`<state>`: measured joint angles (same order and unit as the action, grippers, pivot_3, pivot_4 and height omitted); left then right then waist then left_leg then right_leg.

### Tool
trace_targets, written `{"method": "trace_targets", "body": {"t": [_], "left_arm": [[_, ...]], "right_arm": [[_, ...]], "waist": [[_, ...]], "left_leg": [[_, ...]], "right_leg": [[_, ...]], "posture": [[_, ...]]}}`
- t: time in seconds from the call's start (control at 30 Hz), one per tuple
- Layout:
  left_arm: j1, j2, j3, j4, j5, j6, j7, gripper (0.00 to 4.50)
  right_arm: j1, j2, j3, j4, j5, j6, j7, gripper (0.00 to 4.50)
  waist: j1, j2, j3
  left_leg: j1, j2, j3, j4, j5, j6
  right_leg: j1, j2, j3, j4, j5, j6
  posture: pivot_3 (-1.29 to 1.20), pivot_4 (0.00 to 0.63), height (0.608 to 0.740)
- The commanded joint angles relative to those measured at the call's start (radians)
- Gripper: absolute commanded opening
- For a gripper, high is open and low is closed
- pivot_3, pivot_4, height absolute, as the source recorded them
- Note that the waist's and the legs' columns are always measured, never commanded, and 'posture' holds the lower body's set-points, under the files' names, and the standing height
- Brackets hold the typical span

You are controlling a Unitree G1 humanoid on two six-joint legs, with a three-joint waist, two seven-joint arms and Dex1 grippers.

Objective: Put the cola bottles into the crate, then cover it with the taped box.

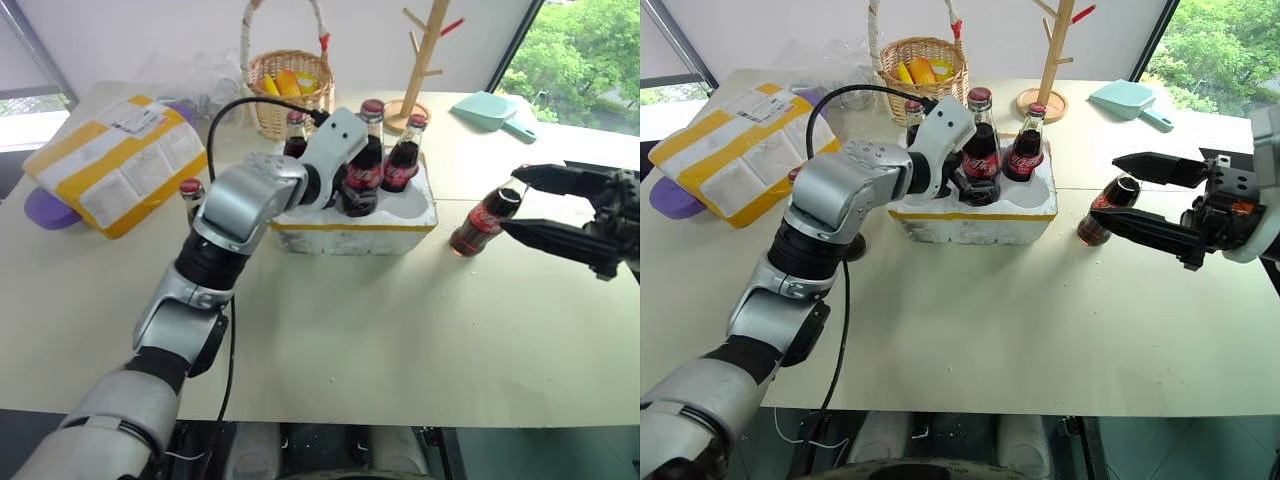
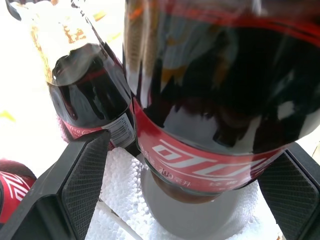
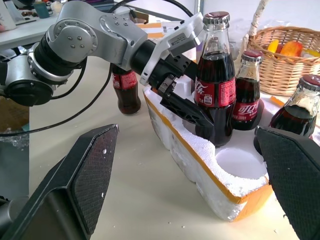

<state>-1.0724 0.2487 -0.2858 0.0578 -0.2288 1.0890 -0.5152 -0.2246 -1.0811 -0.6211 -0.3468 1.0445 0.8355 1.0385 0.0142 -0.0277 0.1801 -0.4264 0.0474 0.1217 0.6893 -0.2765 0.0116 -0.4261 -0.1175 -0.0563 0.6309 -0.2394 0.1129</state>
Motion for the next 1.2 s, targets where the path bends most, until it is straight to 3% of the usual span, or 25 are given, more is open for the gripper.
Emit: {"method": "trace_targets", "body": {"t": [0.03, 0.47, 0.97, 1.2], "left_arm": [[-0.027, -0.002, 0.023, -0.024, 0.006, -0.011, 0.004, 4.47], [-0.073, 0.069, 0.049, -0.074, -0.003, 0.005, -0.024, 4.47], [-0.055, 0.037, -0.005, -0.061, 0.007, -0.043, -0.062, 4.47], [-0.033, 0.085, 0.032, -0.124, -0.058, -0.004, -0.141, 4.47]], "right_arm": [[-0.016, -0.003, -0.021, 0.0, 0.006, -0.018, 0.0, 4.5], [-0.001, 0.011, -0.026, -0.019, 0.007, -0.021, -0.008, 4.5], [0.001, 0.019, -0.022, -0.022, 0.01, -0.029, -0.014, 4.5], [0.039, 0.016, -0.035, -0.026, -0.014, -0.034, -0.006, 4.5]], "waist": [[0.0, 0.0, 0.0], [-0.001, 0.0, 0.0], [-0.001, 0.0, 0.0], [-0.001, 0.0, 0.0]], "left_leg": [[0.0, 0.0, 0.0, 0.0, 0.0, 0.0], [0.0, 0.0, 0.0, 0.0, 0.0, 0.0], [0.0, 0.0, 0.0, 0.001, 0.0, 0.0], [0.0, 0.0, -0.001, 0.001, 0.0, 0.0]], "right_leg": [[0.0, 0.0, 0.0, 0.0, 0.0, 0.0], [0.0, 0.0, 0.0, 0.0, 0.0, 0.0], [0.0, 0.0, 0.0, 0.0, 0.0, 0.0], [0.0, 0.0, 0.0, 0.0, 0.0, 0.0]], "posture": [[0.0, 0.15, 0.74], [0.0, 0.15, 0.74], [0.0, 0.15, 0.74], [0.0, 0.15, 0.74]]}}
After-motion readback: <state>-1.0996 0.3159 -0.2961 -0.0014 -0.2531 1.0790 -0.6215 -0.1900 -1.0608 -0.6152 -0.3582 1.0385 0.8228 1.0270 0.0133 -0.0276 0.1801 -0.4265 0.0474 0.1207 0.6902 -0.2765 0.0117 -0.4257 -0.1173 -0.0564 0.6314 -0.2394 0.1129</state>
